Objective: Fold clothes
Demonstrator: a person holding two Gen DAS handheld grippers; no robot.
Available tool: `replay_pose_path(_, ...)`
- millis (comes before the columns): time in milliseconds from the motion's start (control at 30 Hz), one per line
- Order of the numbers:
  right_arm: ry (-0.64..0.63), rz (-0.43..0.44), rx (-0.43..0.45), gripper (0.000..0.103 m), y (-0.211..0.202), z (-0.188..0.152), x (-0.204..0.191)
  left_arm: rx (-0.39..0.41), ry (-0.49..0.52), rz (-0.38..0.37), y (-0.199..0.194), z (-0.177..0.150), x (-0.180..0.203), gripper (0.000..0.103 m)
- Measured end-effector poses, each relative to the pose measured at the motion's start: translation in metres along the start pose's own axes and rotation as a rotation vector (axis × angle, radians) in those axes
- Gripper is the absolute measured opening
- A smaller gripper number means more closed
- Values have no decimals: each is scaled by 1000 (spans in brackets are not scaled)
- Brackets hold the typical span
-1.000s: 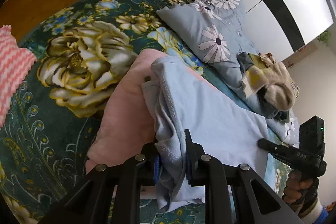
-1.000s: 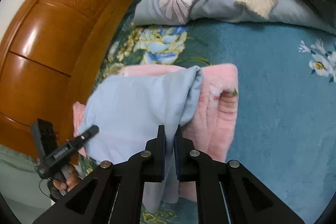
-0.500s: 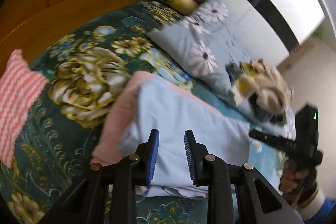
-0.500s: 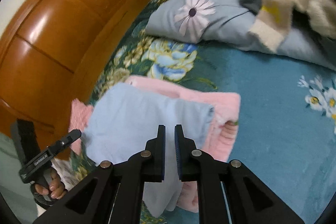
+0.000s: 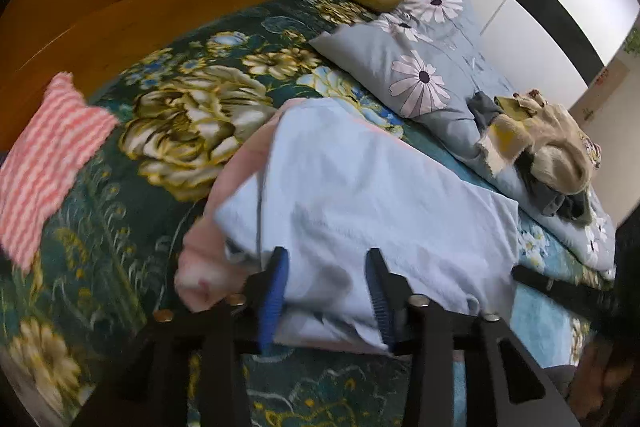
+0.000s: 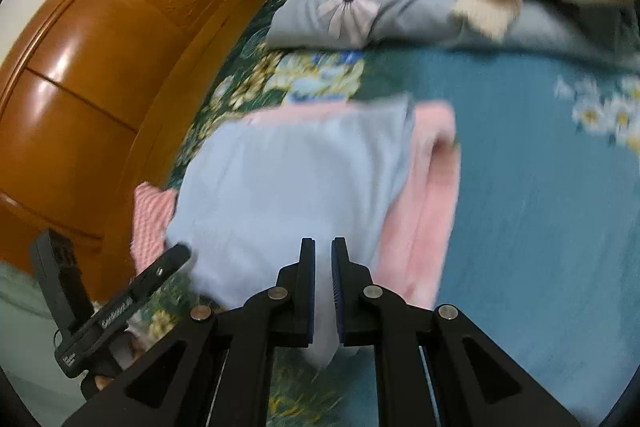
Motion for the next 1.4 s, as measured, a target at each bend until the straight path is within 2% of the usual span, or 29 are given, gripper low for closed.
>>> replay_pose_path(167, -61, -23, -9, 9, 6, -53, -2, 0, 20, 58, -8, -30, 1, 60)
replay_pose_path(300, -75, -60, -14, 10, 12, -69, -1, -6, -3, 124, -12, -54, -5, 73)
replay_pose_path(400, -64, -84, -5, 19, 13, -78, 3, 14, -39, 158, -18, -68, -9, 81)
replay_pose_path(433, -69, -99, -10, 24, 15, -83, 5, 19, -60, 157, -20, -72, -10, 84)
replay_pose_path(467, -82, -107, -9, 26, 15, -84, 4, 23, -79, 151, -21, -75, -11, 85)
replay_pose_path(533, -109, -124, -7, 38, 13, -87, 2, 36, -121, 137, -25, -82, -11, 94)
replay_pose_path(633, -132, -123, 1, 47, 11, -88, 2, 51, -125, 156, -30, -91, -8, 102)
replay_pose_path(733, -129, -117, 12, 57, 7, -88, 4, 48, -109, 198, -34, -98, -5, 103)
replay_pose_path(867, -135, -122, 24, 60, 3, -88, 5, 64, -99, 240, -38, -102, -6, 103)
replay_pose_path(933, -141, -129, 29, 71, 2, -89, 4, 66, -107, 265, -41, -103, -8, 103)
replay_pose_path(1067, -154, -145, 36, 76, -1, -90, 4, 83, -107, 308, -49, -104, -11, 103)
replay_pose_path(1133, -154, -148, 39, 86, 1, -88, 4, 86, -106, 327, -51, -104, -12, 103)
replay_pose_path(1233, -148, -148, 40, 93, 2, -87, 5, 88, -106, 341, -51, -105, -14, 103)
replay_pose_path(1400, -155, -148, 38, 96, 2, -87, 4, 63, -106, 342, -45, -110, -16, 103)
Point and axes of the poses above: each gripper's, at about its wrist camera, not at the fingertips, and y roughly the way its jaws point, x to its right, z to its top, the point moved 7 cm from there along y, roughly the way its jaws point
